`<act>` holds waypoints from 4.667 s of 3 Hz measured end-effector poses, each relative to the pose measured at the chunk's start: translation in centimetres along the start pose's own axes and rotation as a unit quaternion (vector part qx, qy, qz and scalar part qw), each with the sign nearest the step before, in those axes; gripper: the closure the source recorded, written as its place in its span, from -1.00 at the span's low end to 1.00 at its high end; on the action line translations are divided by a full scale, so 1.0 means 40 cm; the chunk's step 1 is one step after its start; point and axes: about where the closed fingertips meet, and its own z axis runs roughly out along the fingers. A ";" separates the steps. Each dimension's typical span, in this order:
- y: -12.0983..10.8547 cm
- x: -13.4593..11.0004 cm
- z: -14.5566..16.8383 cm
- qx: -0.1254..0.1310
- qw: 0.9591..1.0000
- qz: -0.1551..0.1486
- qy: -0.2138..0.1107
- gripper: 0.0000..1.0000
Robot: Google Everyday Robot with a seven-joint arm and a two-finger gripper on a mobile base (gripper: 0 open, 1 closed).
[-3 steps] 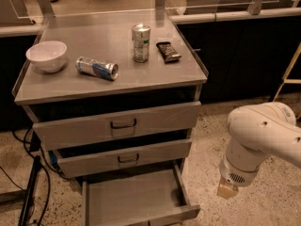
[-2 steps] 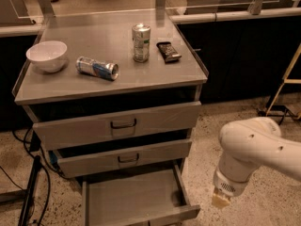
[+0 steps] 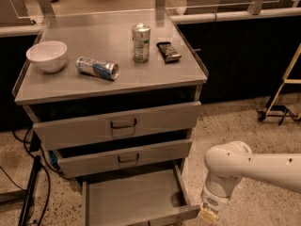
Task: Close bottom drawer
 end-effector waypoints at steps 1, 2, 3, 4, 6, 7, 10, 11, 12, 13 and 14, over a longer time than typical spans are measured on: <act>0.000 0.000 0.000 0.000 1.000 0.000 0.000 1.00; 0.017 -0.046 0.216 -0.050 0.998 0.019 0.024 1.00; 0.017 -0.046 0.216 -0.051 0.998 0.019 0.024 1.00; 0.014 -0.050 0.249 -0.067 0.997 0.035 0.017 1.00; -0.084 -0.081 0.338 -0.086 0.990 0.110 -0.016 1.00; -0.114 -0.099 0.372 -0.098 0.986 0.135 -0.005 1.00; -0.183 -0.124 0.511 -0.132 0.969 0.210 -0.016 1.00; -0.230 -0.138 0.561 -0.142 0.958 0.247 -0.018 1.00; -0.227 -0.142 0.569 -0.149 0.957 0.248 -0.018 1.00; -0.275 -0.180 0.573 -0.147 0.949 0.277 -0.043 1.00; -0.342 -0.216 0.564 -0.139 0.938 0.309 -0.074 1.00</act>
Offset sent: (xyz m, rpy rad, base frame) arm -0.0367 0.0315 -0.0988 0.0262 0.1844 -0.0202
